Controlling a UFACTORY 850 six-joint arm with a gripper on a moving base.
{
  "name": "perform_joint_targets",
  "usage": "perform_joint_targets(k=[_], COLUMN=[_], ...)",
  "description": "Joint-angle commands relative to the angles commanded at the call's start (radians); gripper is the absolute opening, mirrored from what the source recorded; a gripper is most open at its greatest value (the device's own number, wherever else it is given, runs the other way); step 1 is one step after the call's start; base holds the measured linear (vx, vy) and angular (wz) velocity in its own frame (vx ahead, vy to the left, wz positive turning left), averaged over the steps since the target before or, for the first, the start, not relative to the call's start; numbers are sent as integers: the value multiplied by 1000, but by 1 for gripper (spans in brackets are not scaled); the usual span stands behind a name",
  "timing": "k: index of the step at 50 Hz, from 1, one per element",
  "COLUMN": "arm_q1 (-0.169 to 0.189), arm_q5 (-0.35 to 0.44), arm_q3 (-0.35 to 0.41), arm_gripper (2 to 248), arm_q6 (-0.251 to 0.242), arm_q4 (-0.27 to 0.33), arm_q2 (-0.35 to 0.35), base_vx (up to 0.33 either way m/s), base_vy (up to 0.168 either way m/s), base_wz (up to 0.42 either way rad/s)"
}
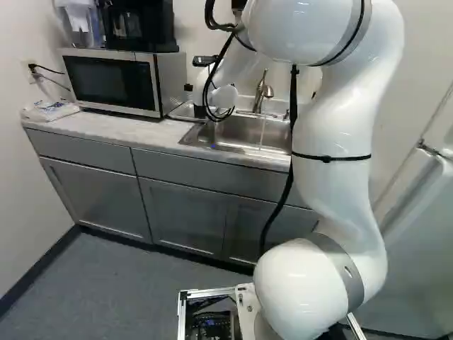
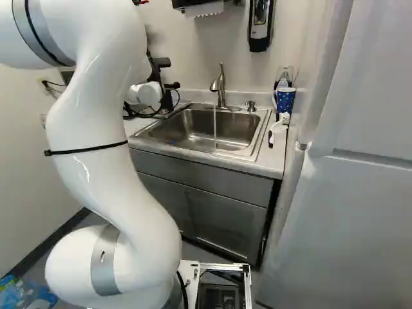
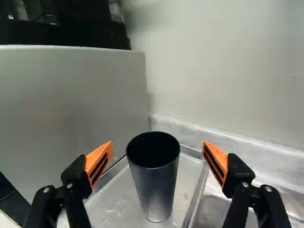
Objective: Rinse the cup and place it in the tray
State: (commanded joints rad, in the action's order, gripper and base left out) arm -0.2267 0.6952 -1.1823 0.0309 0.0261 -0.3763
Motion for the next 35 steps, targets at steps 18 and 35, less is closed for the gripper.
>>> perform_joint_targets(k=[18,35], arm_q1=[0,6], arm_q5=[-2,-21], arm_q3=[-16,-14], arm_gripper=[247,247], arm_q6=[0,0], arm_q4=[0,0], arm_q2=[19,51], base_vx=[0,0], base_vy=[0,0], base_wz=[0,0])
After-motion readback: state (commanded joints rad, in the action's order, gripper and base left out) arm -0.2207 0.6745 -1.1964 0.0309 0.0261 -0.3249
